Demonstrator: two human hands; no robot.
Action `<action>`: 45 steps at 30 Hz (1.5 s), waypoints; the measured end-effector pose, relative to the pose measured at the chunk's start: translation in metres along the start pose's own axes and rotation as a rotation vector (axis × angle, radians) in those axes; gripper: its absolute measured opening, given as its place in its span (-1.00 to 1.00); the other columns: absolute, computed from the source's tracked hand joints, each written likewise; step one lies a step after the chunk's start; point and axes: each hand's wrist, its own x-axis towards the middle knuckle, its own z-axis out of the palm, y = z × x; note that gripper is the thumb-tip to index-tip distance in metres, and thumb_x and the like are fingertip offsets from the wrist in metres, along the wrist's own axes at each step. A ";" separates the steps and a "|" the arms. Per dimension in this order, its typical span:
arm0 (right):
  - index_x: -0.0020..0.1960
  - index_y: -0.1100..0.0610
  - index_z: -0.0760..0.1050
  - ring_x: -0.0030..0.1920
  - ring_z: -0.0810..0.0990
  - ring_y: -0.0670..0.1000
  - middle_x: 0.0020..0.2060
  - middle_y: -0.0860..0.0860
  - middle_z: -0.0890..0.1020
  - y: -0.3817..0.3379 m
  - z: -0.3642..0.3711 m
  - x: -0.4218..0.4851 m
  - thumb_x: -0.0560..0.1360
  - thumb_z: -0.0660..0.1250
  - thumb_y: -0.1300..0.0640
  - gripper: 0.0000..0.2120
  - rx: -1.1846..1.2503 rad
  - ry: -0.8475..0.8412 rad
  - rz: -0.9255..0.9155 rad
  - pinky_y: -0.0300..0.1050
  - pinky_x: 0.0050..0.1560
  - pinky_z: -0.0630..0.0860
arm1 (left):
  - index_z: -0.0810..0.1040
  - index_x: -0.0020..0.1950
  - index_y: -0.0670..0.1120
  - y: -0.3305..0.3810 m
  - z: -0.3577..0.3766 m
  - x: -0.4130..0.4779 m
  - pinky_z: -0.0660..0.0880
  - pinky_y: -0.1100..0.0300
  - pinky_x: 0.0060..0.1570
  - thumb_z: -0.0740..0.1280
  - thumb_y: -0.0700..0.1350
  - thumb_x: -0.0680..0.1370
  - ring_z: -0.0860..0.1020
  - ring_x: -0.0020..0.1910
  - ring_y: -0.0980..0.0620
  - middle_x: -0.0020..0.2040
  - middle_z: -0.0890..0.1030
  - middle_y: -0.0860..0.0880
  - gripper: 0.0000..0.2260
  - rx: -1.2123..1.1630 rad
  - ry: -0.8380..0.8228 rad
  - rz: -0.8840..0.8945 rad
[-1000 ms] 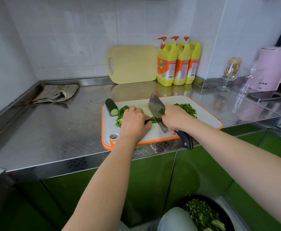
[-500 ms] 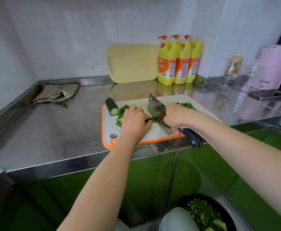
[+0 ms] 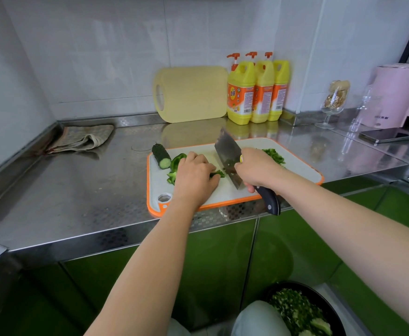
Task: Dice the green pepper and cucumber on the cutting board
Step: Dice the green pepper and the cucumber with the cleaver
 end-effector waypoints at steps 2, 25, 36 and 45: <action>0.11 0.34 0.47 -0.38 0.57 0.08 -0.30 0.17 0.66 -0.002 -0.006 -0.002 0.56 0.17 0.32 -0.81 -0.030 -0.009 -0.016 -0.21 -0.38 0.42 | 0.68 0.04 -0.09 0.001 0.000 0.001 0.34 0.02 0.01 0.34 0.05 0.49 0.44 0.05 -0.13 -0.04 0.60 -0.07 -0.73 -0.005 0.011 -0.038; 0.07 0.36 0.49 -0.36 0.57 0.09 -0.29 0.19 0.67 -0.003 -0.002 -0.003 0.57 0.16 0.30 -0.82 -0.024 -0.030 -0.043 -0.21 -0.39 0.41 | 0.72 -0.16 -0.07 0.001 -0.003 -0.002 0.36 0.06 -0.04 0.25 0.04 0.40 0.43 -0.01 -0.10 -0.22 0.66 -0.04 -0.70 0.036 0.012 -0.091; -0.33 0.14 0.29 -0.44 0.44 -0.02 -0.39 0.05 0.46 -0.013 0.003 0.002 0.57 0.17 0.26 -0.70 -0.068 -0.047 -0.091 -0.21 -0.47 0.36 | 0.74 -0.16 -0.02 0.000 -0.004 -0.004 0.31 0.08 -0.12 0.30 0.02 0.41 0.39 -0.08 -0.10 -0.27 0.62 -0.04 -0.77 0.030 0.024 -0.087; 0.06 0.34 0.43 -0.44 0.52 0.07 -0.44 0.13 0.57 -0.004 0.002 0.001 0.59 0.11 0.27 -0.83 -0.015 -0.022 -0.018 -0.20 -0.43 0.38 | 0.72 -0.03 0.04 0.001 -0.006 -0.004 0.32 0.08 -0.06 0.30 0.04 0.46 0.39 -0.02 -0.08 -0.14 0.63 -0.03 -0.76 0.030 -0.007 -0.072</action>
